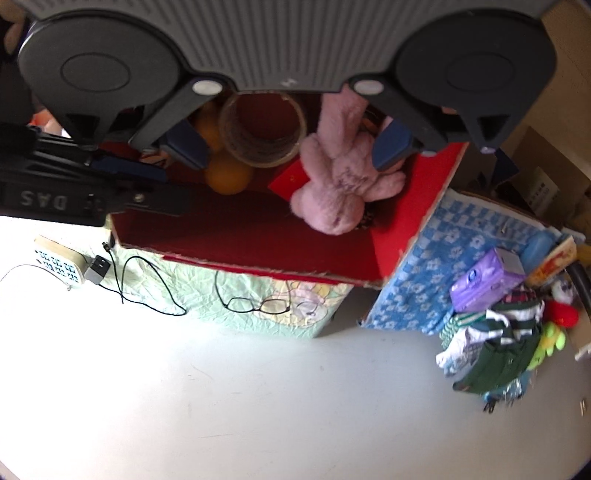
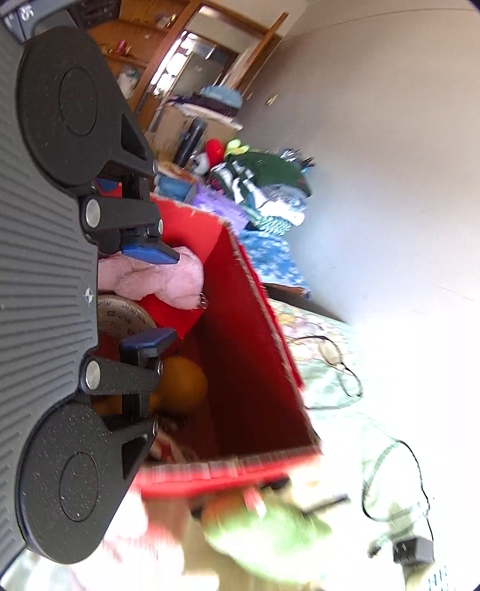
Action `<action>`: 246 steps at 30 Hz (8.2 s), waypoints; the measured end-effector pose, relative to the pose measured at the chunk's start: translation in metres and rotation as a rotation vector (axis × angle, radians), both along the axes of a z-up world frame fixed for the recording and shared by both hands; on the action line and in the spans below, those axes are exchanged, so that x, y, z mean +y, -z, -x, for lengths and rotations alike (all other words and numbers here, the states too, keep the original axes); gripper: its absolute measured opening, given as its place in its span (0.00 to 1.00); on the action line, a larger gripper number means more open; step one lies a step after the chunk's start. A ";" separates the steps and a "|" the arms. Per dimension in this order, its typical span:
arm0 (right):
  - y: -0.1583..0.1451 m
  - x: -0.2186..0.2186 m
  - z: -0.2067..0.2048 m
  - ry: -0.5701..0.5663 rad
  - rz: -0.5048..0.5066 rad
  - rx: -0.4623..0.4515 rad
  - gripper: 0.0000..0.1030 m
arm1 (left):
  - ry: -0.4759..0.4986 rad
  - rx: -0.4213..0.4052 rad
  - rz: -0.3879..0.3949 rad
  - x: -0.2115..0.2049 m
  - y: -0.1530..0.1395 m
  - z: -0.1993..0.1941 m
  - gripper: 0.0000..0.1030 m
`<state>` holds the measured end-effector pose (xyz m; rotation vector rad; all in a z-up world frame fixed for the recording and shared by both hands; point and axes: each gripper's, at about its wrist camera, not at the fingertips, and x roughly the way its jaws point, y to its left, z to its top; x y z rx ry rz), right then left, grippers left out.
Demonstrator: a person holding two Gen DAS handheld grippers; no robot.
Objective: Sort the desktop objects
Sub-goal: 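Move the right tool back toward the yellow-and-pink tiger plush, then grasp the yellow-and-pink tiger plush with the right tool and lift, then carry the tiger plush with the right tool to the red box, then lower the tiger plush into the red box and open the right tool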
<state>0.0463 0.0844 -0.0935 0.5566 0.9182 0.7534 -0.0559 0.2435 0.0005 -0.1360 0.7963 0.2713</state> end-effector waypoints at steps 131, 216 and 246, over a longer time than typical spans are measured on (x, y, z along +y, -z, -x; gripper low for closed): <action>0.051 -0.268 0.071 0.245 0.016 0.084 0.41 | 0.828 0.147 0.303 -0.280 0.067 -0.032 0.79; -0.004 0.030 0.028 0.199 0.329 -0.171 0.36 | 0.707 0.033 0.467 -0.001 0.076 -0.075 0.84; 0.016 0.015 0.030 0.234 0.286 -0.163 0.29 | 0.672 0.050 0.418 -0.008 0.069 -0.069 0.86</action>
